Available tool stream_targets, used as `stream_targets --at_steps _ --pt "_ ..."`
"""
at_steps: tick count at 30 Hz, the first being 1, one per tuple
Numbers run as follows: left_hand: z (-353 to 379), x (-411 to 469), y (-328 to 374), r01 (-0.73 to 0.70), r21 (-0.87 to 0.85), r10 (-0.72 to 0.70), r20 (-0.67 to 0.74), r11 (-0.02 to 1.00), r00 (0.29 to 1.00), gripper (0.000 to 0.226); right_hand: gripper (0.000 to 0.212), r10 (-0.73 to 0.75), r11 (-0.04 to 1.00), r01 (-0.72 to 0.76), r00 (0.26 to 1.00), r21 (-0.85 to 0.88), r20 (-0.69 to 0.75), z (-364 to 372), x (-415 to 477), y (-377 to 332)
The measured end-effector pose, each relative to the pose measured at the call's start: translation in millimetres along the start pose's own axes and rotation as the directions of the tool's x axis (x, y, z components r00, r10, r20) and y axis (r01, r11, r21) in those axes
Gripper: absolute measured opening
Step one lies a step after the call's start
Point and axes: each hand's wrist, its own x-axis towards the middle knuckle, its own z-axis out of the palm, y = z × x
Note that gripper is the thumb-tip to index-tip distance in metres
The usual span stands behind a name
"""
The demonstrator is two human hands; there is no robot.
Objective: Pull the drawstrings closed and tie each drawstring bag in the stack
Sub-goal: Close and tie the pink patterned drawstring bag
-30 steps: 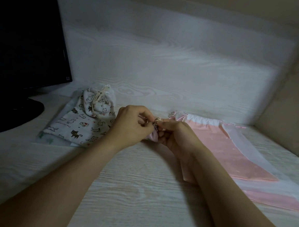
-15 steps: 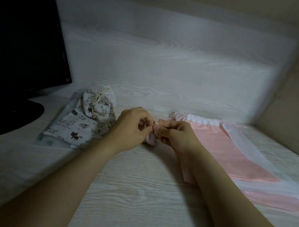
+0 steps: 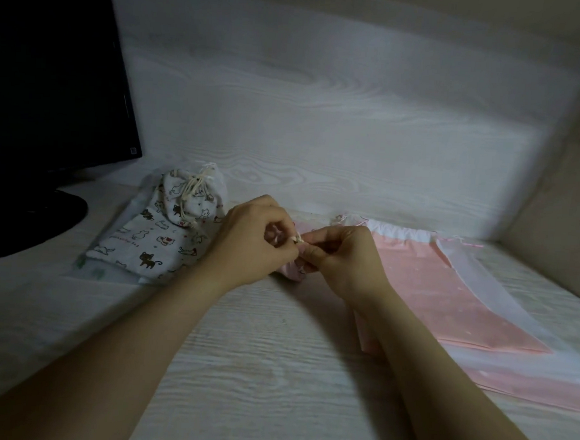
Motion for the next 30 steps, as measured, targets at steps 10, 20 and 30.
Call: stream_targets --at_steps 10,20,30 --pt "-3 5 11 0.348 -0.148 -0.303 0.262 0.926 0.916 0.041 0.005 -0.050 0.997 0.047 0.998 -0.069 -0.039 -1 2 -1" --pt "2 5 1 0.330 -0.038 -0.329 0.030 0.943 0.944 0.056 0.012 0.099 0.995 -0.098 0.995 0.033 -0.028 1 0 -1" --pt "-3 11 -15 0.463 0.029 -0.457 -0.117 0.886 0.882 0.056 0.013 0.158 0.952 -0.170 0.985 0.256 0.066 2 -2 -6"
